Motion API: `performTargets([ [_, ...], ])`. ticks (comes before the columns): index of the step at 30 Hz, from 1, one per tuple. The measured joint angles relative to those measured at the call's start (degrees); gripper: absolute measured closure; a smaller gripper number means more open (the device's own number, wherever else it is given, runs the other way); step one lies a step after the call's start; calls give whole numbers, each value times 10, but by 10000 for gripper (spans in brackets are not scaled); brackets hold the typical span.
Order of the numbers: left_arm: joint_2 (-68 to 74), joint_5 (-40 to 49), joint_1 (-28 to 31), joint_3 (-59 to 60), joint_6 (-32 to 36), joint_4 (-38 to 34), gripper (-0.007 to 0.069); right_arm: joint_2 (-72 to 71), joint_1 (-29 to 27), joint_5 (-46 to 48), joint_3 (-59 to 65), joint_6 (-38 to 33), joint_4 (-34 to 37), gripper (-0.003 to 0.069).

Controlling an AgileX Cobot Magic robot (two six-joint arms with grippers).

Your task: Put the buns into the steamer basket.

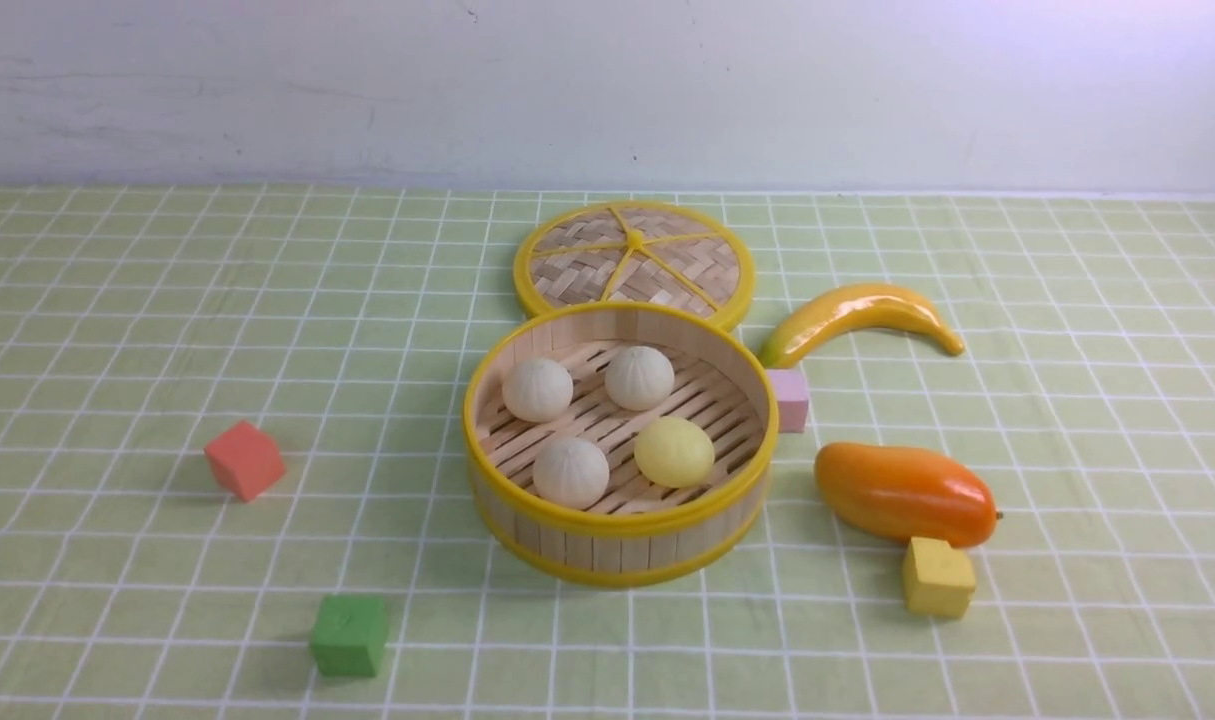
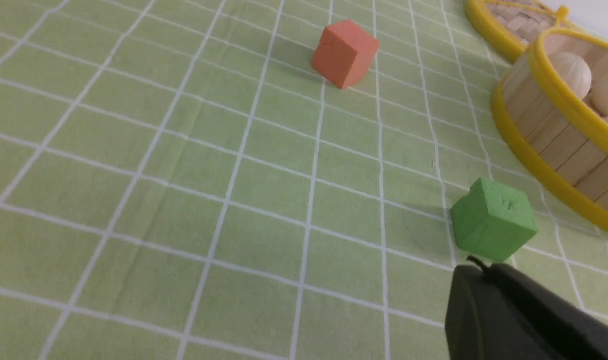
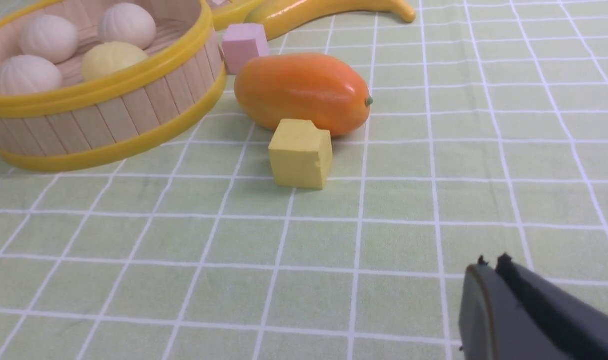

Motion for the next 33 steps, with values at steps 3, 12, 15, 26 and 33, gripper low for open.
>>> performTargets([
  [3,0,0,0,0,-13,0,638,0,0,0,0,0,0,645],
  [12,0,0,0,0,-17,2,638,0,0,0,0,0,0,633],
  [15,0,0,0,0,-17,2,638,0,0,0,0,0,0,629],
  [26,0,0,0,0,-17,2,638,0,0,0,0,0,0,614],
  [33,0,0,0,0,-17,2,638,0,0,0,0,0,0,605],
])
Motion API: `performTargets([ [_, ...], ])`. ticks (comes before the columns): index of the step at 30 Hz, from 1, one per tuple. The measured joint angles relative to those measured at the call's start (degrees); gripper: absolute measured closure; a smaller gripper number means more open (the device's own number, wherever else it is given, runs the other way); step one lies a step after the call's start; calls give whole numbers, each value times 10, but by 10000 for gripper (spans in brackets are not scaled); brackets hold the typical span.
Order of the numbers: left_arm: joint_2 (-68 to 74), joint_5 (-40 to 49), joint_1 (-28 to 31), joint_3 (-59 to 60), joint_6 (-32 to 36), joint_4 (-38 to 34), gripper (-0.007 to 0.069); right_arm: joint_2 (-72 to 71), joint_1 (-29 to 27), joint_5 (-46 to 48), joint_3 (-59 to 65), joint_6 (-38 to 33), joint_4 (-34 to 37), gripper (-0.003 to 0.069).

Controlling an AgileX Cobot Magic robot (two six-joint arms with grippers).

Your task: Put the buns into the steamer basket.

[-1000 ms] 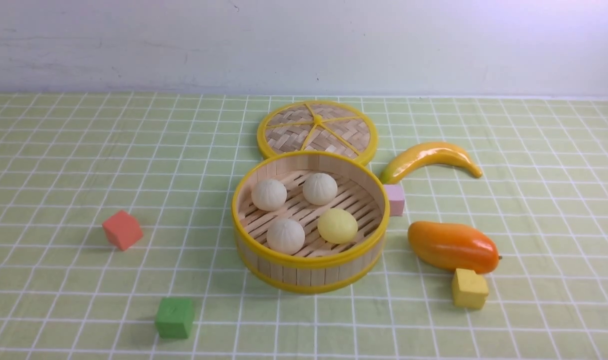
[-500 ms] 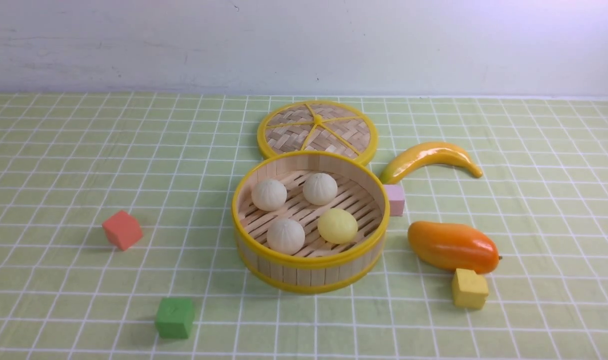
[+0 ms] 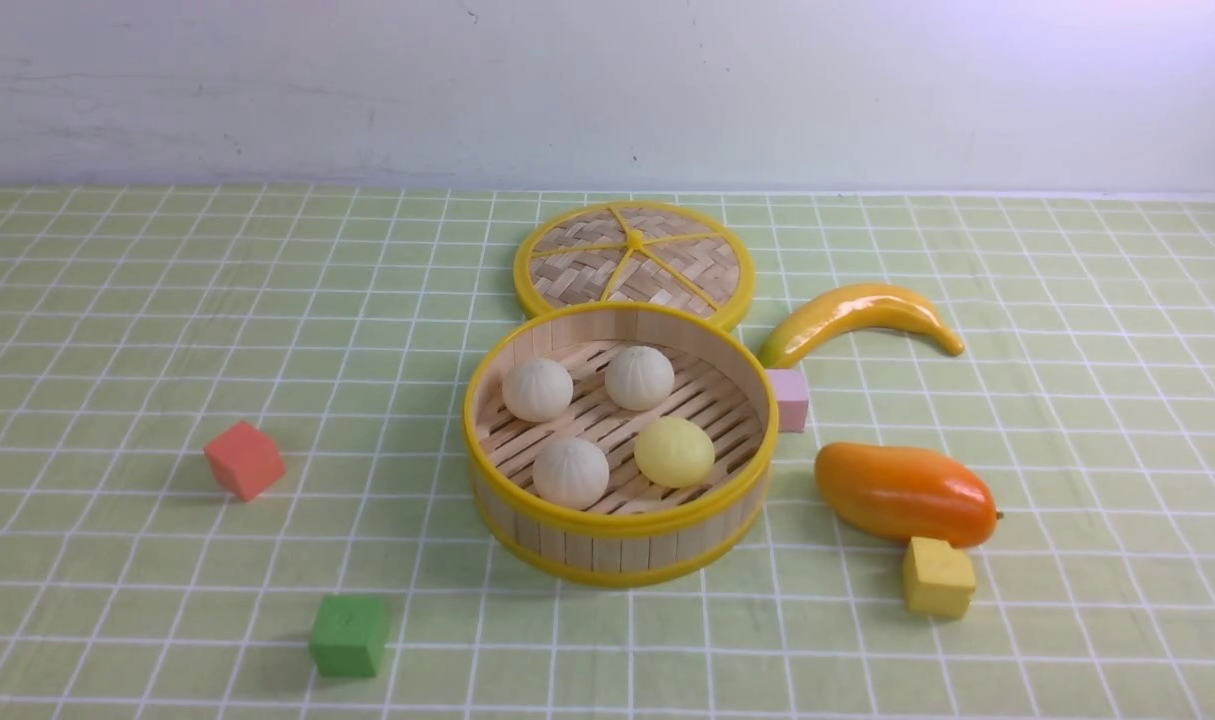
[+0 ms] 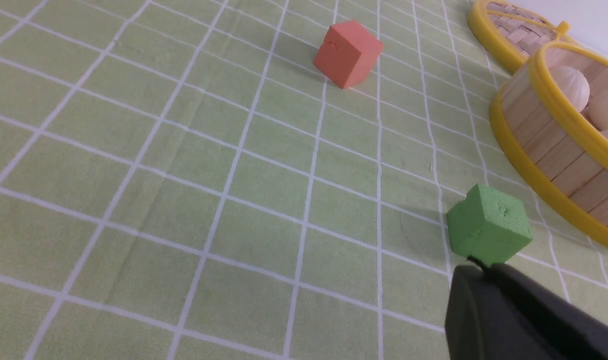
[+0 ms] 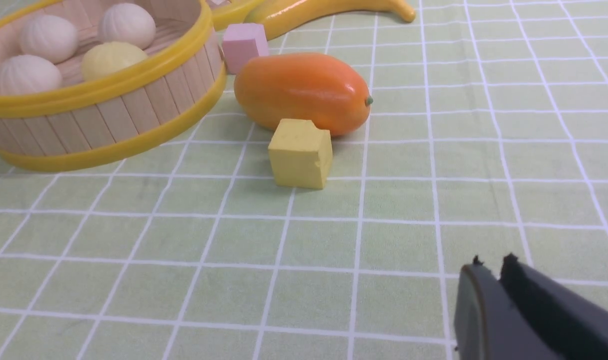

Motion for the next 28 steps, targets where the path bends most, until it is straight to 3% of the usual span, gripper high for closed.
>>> performTargets([
  [28,0,0,0,0,0,0,638,0,0,0,0,0,0,564],
])
